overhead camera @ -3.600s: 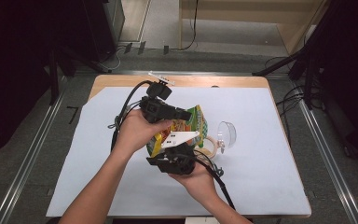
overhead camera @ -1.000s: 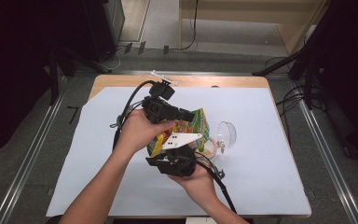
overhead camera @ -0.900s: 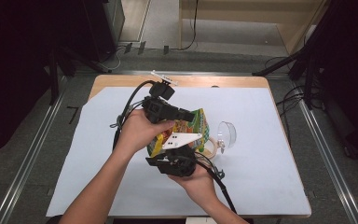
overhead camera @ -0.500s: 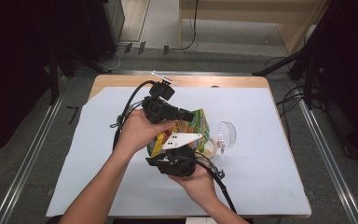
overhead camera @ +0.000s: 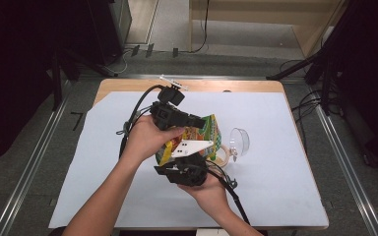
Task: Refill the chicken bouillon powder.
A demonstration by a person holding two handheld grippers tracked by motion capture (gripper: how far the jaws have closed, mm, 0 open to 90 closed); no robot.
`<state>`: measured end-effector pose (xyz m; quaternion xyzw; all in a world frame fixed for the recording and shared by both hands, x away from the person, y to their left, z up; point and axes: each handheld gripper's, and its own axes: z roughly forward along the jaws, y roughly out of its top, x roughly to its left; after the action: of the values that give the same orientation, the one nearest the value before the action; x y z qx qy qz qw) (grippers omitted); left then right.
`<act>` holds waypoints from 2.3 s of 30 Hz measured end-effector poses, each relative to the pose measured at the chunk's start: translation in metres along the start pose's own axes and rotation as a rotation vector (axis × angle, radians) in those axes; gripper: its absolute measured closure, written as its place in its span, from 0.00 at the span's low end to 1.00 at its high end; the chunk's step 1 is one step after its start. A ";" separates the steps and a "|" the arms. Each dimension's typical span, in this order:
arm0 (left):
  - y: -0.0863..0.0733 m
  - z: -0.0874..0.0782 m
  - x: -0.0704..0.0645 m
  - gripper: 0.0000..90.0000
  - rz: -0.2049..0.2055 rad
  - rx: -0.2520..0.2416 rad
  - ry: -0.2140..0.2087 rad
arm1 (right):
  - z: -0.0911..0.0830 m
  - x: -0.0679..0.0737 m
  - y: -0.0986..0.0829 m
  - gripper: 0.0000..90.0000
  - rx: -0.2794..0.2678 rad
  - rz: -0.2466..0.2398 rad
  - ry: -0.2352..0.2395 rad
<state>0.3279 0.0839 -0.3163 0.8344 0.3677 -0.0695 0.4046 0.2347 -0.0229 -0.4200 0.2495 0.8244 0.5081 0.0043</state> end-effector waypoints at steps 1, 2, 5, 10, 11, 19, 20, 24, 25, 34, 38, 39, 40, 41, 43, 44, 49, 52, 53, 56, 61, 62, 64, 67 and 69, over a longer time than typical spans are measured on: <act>0.000 0.000 0.000 0.87 0.000 0.000 0.000 | 0.000 0.000 0.000 0.86 0.000 0.000 0.000; 0.000 0.000 0.000 0.87 0.000 0.001 0.000 | 0.000 0.000 0.000 0.86 0.000 -0.001 0.000; 0.000 0.000 0.000 0.87 0.000 0.001 0.003 | 0.000 0.000 0.000 0.86 0.000 0.000 0.000; 0.000 0.000 0.000 0.87 0.000 0.002 0.004 | 0.000 0.000 0.000 0.86 -0.002 0.000 0.001; 0.000 0.000 0.000 0.87 0.000 0.000 0.003 | 0.000 0.001 0.000 0.86 -0.002 0.000 0.001; 0.000 0.000 0.001 0.87 -0.004 0.002 -0.003 | 0.000 0.001 0.000 0.86 -0.001 -0.001 0.003; 0.000 0.000 0.001 0.87 -0.004 0.002 0.000 | 0.000 0.001 0.000 0.86 -0.002 -0.002 0.003; 0.000 0.000 0.001 0.87 -0.002 0.001 0.001 | 0.000 0.001 0.000 0.86 -0.001 0.000 0.002; 0.000 0.000 0.001 0.87 -0.002 0.001 0.001 | 0.000 0.001 0.001 0.86 -0.001 0.000 0.002; 0.000 0.000 0.001 0.87 -0.001 0.000 0.000 | -0.001 0.002 0.001 0.86 -0.006 -0.002 0.008; 0.000 -0.001 0.002 0.87 0.000 0.001 0.001 | -0.001 0.003 0.002 0.86 -0.007 -0.003 0.008; 0.000 0.000 0.001 0.87 0.000 0.000 0.001 | -0.001 0.003 0.002 0.86 -0.007 -0.003 0.009; 0.000 0.000 0.001 0.87 0.000 -0.001 0.000 | -0.001 0.003 0.002 0.86 -0.007 -0.004 0.008; 0.000 0.000 0.001 0.87 0.000 -0.002 0.000 | -0.001 0.003 0.002 0.86 -0.006 -0.003 0.008; 0.000 0.000 0.001 0.86 0.000 -0.001 0.000 | -0.001 0.003 0.002 0.86 -0.006 -0.004 0.008; 0.000 0.000 0.002 0.86 0.000 0.000 -0.001 | -0.001 0.003 0.002 0.86 -0.006 -0.004 0.008; 0.000 0.000 0.001 0.86 0.002 -0.001 0.002 | -0.001 0.002 0.001 0.86 -0.005 -0.008 0.006; 0.000 0.000 0.001 0.86 0.003 -0.001 0.003 | -0.001 0.002 0.001 0.86 -0.005 -0.007 0.005; 0.000 0.000 0.001 0.86 0.003 -0.003 0.002 | -0.001 0.002 0.001 0.86 -0.005 -0.008 0.005; -0.001 0.000 0.001 0.86 0.003 -0.003 0.004 | -0.001 0.002 0.001 0.86 -0.006 -0.009 0.005; 0.000 0.000 0.001 0.86 0.006 0.001 0.001 | -0.001 0.002 0.001 0.86 -0.005 -0.008 0.005; -0.001 0.000 0.001 0.86 0.007 0.002 0.002 | -0.001 0.002 0.001 0.86 -0.004 -0.007 0.005; -0.001 0.001 0.001 0.86 0.009 0.003 0.003 | -0.001 0.002 0.001 0.86 -0.003 -0.006 0.003; -0.001 0.001 0.001 0.86 0.009 0.001 0.001 | -0.001 0.002 0.001 0.86 -0.004 -0.006 0.003; -0.001 0.001 0.001 0.86 0.010 0.001 0.001 | -0.001 0.002 0.001 0.86 -0.004 -0.006 0.003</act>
<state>0.3285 0.0842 -0.3177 0.8364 0.3639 -0.0674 0.4042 0.2329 -0.0222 -0.4184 0.2462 0.8242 0.5100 0.0052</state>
